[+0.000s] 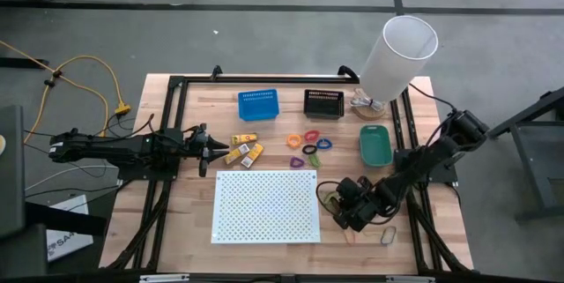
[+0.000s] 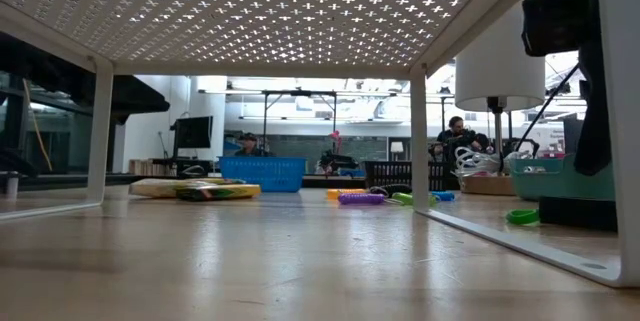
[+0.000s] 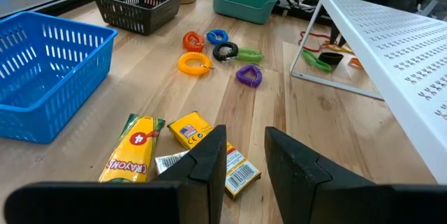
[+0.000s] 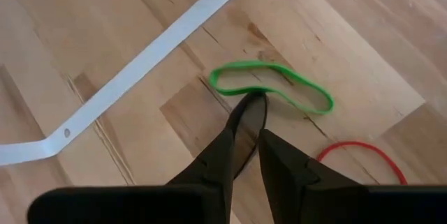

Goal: Pick & Place Office Desk Supplies
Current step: Put the black rubber band into the green bin

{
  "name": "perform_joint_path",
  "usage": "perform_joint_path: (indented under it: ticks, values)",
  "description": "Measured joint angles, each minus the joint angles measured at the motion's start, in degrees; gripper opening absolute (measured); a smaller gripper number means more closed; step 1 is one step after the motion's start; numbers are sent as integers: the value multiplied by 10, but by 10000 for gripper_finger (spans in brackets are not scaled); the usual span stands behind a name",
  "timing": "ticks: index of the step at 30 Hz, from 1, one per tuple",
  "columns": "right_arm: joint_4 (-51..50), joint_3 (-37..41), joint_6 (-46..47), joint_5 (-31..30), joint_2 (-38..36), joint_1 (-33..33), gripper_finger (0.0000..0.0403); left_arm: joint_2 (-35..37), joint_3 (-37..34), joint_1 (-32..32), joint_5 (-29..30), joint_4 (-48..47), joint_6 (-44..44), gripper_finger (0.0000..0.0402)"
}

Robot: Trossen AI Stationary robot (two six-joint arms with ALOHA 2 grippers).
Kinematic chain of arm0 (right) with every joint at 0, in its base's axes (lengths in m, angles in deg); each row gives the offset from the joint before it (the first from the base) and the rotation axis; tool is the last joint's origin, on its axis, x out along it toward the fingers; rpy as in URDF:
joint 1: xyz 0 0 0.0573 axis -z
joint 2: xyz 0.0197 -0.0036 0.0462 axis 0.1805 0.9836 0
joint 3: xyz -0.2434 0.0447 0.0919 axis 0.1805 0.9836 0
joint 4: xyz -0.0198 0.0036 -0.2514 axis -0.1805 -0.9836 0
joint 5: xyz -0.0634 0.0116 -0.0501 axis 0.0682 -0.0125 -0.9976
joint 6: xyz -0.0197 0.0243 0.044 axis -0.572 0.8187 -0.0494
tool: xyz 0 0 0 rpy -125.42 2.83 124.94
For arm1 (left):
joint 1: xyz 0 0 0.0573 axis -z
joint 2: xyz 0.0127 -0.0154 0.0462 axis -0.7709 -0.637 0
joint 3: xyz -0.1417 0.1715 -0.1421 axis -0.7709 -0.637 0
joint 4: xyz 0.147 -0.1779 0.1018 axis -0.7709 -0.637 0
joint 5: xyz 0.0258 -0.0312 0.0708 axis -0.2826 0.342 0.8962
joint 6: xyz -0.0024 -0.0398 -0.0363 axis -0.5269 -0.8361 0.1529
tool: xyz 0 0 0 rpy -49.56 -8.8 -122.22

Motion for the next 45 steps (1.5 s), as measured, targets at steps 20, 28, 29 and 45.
perform_joint_path:
  ticks: [20, 28, 29, 45]
  values:
    - [-1, 0, 5, 3, 25, 0, 58, 0, 0, 0, 0, 0, 0, 95]
    - [4, 0, 15, 14, 40, 0, 58, 0, 0, 0, 0, 0, 0, 95]
    - [5, 0, 19, 14, 43, 0, 58, 0, 0, 0, 0, 0, 0, 95]
    - [6, 0, 18, 13, 44, -1, 30, 0, 0, 0, 0, 0, 0, 95]
